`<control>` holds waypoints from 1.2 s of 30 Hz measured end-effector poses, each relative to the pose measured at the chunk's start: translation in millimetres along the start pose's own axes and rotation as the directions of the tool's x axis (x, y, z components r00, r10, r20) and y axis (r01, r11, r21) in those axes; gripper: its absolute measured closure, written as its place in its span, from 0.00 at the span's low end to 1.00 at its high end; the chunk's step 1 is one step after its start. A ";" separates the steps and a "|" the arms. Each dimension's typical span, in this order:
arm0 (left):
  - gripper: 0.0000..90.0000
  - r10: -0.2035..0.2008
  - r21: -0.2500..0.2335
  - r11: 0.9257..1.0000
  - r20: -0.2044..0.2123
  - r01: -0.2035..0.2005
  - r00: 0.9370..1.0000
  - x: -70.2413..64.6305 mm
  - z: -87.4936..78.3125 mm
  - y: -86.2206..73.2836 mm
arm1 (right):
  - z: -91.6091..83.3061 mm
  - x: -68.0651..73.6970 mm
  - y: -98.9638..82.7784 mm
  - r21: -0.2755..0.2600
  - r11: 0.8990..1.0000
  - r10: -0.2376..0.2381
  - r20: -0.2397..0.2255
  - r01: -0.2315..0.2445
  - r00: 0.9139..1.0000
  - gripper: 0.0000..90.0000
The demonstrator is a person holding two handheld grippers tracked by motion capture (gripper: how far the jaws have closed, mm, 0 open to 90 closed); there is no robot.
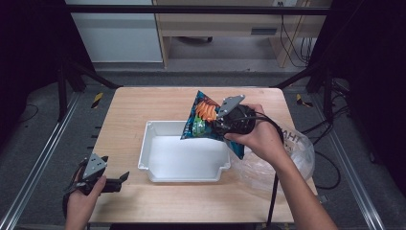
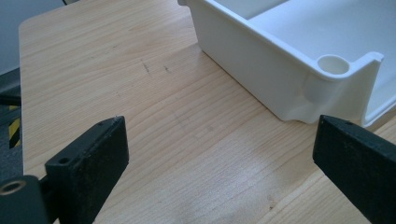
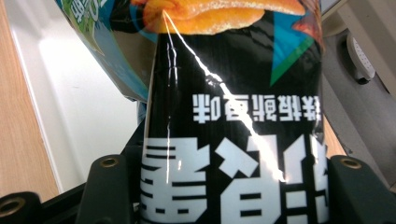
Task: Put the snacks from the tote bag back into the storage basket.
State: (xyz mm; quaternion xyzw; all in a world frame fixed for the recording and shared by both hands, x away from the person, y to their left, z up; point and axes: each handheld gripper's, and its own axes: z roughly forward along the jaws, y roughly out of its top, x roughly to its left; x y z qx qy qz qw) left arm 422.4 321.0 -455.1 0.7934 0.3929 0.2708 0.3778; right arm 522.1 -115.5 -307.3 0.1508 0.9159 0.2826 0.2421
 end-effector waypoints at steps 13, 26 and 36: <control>0.03 0.005 0.001 1.000 0.001 -0.005 1.000 -2.1 1.0 0.6 | -12.3 2.0 13.3 0.009 1.000 -0.023 0.017 0.023 1.000 0.46; 0.03 0.007 -0.002 1.000 -0.001 -0.007 1.000 -1.4 0.1 1.1 | 3.3 4.7 25.3 0.001 0.998 -0.055 0.000 0.055 0.998 0.46; 0.03 0.001 -0.006 1.000 -0.002 -0.001 1.000 0.1 -0.9 0.8 | 12.3 8.0 32.7 0.002 0.997 -0.075 -0.008 0.075 0.997 0.46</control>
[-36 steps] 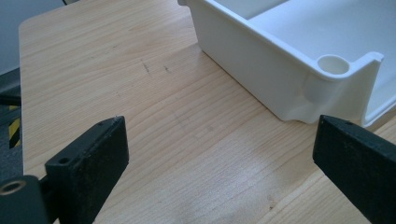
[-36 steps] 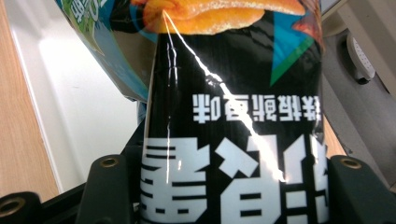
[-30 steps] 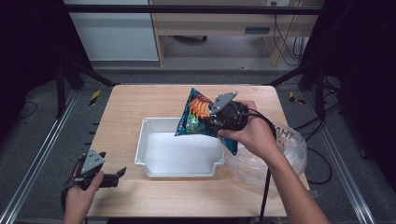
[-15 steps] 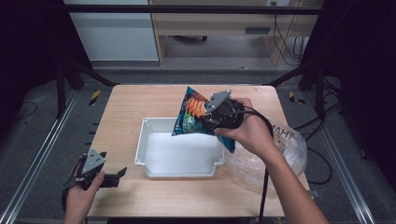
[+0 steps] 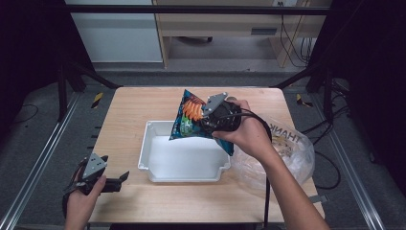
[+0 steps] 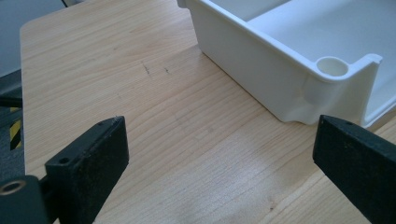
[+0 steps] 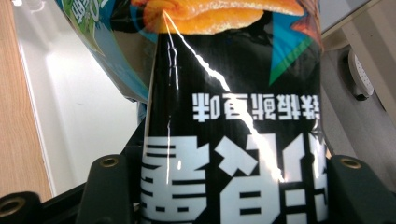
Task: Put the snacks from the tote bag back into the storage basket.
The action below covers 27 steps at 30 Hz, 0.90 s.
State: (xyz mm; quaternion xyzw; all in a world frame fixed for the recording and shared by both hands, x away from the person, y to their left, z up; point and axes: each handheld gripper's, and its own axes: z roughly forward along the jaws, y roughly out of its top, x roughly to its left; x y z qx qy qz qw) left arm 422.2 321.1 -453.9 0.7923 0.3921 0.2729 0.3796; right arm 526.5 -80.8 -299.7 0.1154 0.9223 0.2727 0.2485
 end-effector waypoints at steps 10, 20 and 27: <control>0.04 -0.038 -0.014 0.999 -0.022 0.037 0.999 13.1 -5.9 -3.2 | 5.8 1.9 6.1 -0.010 1.000 -0.011 -0.006 0.010 1.000 0.46; 0.03 -0.030 -0.007 1.000 -0.022 0.030 0.999 11.8 -4.9 -2.8 | 19.3 5.7 15.1 -0.011 1.000 -0.021 -0.026 0.021 0.999 0.46; 0.04 -0.033 -0.006 0.999 -0.023 0.033 0.999 12.6 -4.7 -3.2 | 31.2 8.4 21.1 0.000 0.999 -0.033 -0.047 0.033 0.998 0.46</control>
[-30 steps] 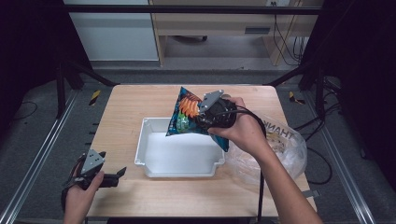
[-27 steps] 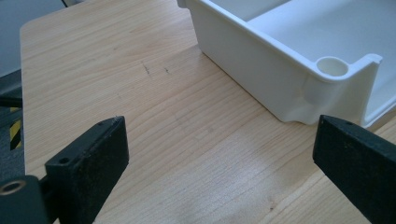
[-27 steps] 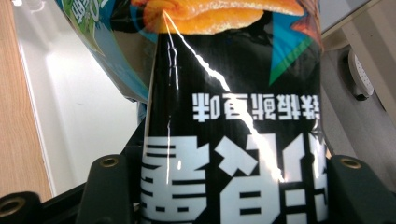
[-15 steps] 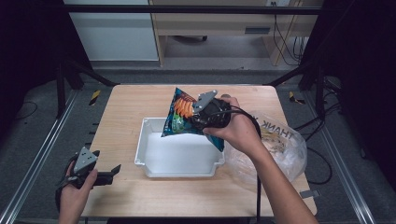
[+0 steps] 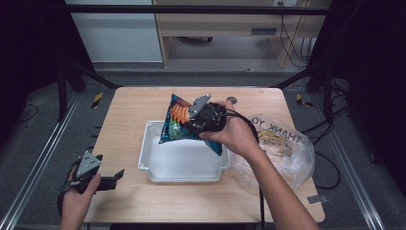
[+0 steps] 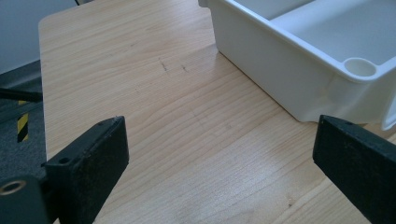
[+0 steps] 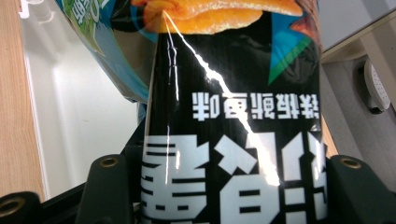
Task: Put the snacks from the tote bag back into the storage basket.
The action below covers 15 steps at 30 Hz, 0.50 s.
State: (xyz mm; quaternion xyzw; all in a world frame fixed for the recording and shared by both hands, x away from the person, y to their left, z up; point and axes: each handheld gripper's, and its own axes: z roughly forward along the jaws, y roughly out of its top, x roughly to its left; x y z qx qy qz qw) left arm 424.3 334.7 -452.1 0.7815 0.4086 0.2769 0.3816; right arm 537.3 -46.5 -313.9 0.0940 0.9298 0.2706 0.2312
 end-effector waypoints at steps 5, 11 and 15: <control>0.03 0.001 0.002 1.000 -0.001 -0.001 1.000 0.0 0.3 0.0 | 6.5 0.2 2.3 0.005 1.000 -0.004 -0.008 0.004 1.000 0.46; 0.04 0.000 0.002 1.000 -0.003 0.000 1.000 0.3 0.4 -0.1 | 13.4 1.5 5.8 0.006 1.000 -0.015 -0.020 0.015 1.000 0.46; 0.04 -0.001 0.002 1.000 -0.004 0.001 1.000 0.9 0.4 -0.2 | 18.0 2.6 8.1 0.012 1.000 -0.016 -0.028 0.017 0.999 0.46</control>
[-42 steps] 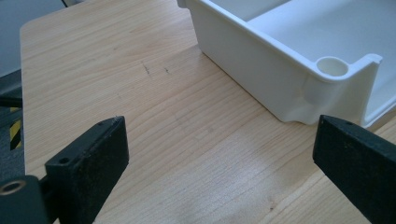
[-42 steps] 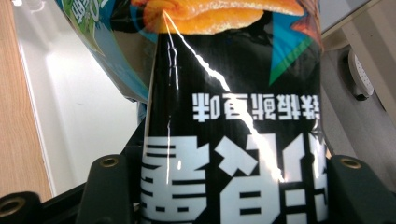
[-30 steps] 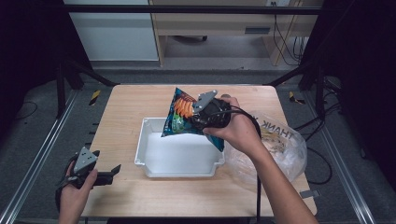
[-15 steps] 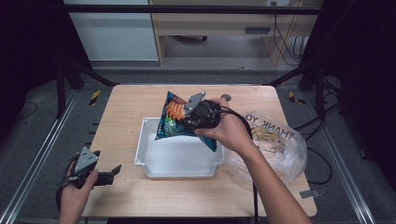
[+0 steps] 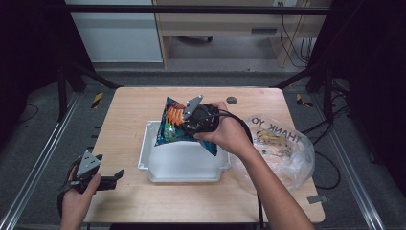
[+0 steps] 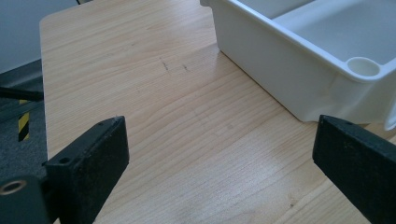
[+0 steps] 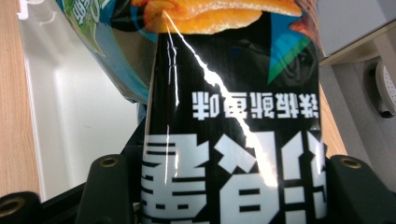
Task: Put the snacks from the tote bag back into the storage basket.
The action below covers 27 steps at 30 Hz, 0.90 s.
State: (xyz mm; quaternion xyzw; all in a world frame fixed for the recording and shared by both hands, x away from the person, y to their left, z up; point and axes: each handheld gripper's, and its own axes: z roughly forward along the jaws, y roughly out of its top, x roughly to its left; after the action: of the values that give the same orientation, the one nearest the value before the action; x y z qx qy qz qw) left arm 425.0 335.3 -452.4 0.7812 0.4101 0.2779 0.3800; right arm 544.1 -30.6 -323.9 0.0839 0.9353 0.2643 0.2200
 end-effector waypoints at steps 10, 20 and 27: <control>0.04 0.000 0.003 1.000 0.000 0.000 1.000 -0.1 0.3 -0.1 | 11.5 3.1 4.2 0.013 1.000 -0.013 -0.021 0.014 1.000 0.46; 0.04 0.000 0.003 1.000 0.000 0.000 1.000 0.2 0.3 -0.1 | 19.1 6.3 4.7 0.029 0.999 -0.035 -0.033 0.036 0.999 0.46; 0.04 0.002 0.005 1.000 0.001 -0.002 1.000 0.1 0.4 -0.1 | 24.6 6.6 0.9 0.042 0.999 -0.032 -0.039 0.033 0.999 0.46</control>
State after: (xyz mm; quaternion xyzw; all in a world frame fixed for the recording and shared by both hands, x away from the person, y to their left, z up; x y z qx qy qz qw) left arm 425.4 335.3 -452.7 0.7825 0.4100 0.2769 0.3781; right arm 549.4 -16.8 -344.7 0.0684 0.9459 0.2424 0.2046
